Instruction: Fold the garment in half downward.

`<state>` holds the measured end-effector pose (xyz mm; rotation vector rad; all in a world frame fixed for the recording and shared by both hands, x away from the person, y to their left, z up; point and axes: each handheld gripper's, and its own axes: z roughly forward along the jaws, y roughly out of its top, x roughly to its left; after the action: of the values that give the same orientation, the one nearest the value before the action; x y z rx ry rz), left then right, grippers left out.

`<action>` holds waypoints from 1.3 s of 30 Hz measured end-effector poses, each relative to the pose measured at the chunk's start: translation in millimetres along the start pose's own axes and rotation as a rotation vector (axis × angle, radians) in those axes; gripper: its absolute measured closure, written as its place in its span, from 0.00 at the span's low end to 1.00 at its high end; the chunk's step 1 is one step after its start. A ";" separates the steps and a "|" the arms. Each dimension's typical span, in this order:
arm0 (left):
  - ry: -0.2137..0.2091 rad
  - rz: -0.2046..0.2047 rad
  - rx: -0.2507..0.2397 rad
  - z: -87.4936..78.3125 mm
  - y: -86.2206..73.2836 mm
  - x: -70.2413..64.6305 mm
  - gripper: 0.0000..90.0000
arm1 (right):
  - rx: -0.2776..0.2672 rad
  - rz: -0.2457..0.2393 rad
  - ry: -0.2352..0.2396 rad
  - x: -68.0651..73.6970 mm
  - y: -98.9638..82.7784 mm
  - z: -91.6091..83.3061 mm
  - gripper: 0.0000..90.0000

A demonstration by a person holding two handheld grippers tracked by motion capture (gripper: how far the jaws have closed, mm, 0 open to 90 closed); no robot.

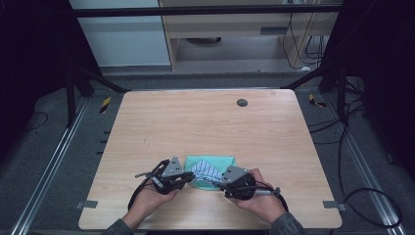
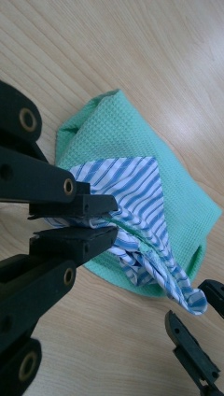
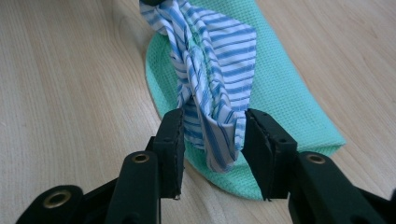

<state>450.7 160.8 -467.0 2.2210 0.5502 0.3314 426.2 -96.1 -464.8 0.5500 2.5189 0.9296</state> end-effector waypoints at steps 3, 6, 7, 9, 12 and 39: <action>-0.001 0.002 -0.006 -0.3 1.3 -0.2 0.93 | -0.009 0.006 -0.001 -1.2 2.0 -2.2 0.67; 0.000 0.006 -0.005 -0.3 1.4 -0.8 0.93 | -0.013 0.007 0.012 -2.9 2.8 -2.7 0.75; -0.001 0.006 -0.006 -0.3 1.1 -1.2 0.93 | -0.010 0.003 0.017 -3.0 2.6 -2.6 0.80; -0.006 0.008 -0.007 -0.3 0.1 -1.4 0.93 | -0.005 0.002 0.026 -2.3 2.1 -1.4 0.90; -0.006 0.012 -0.005 -0.2 -1.8 -1.4 0.93 | 0.002 -0.006 0.038 -0.2 1.7 -0.7 0.96; -0.031 0.020 0.074 5.6 -21.2 -8.3 0.94 | 0.081 -0.058 0.097 14.7 -4.4 12.7 0.98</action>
<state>439.9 165.3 -487.3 2.3001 0.5312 0.2913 419.0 -85.4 -480.0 0.4636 2.6544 0.8553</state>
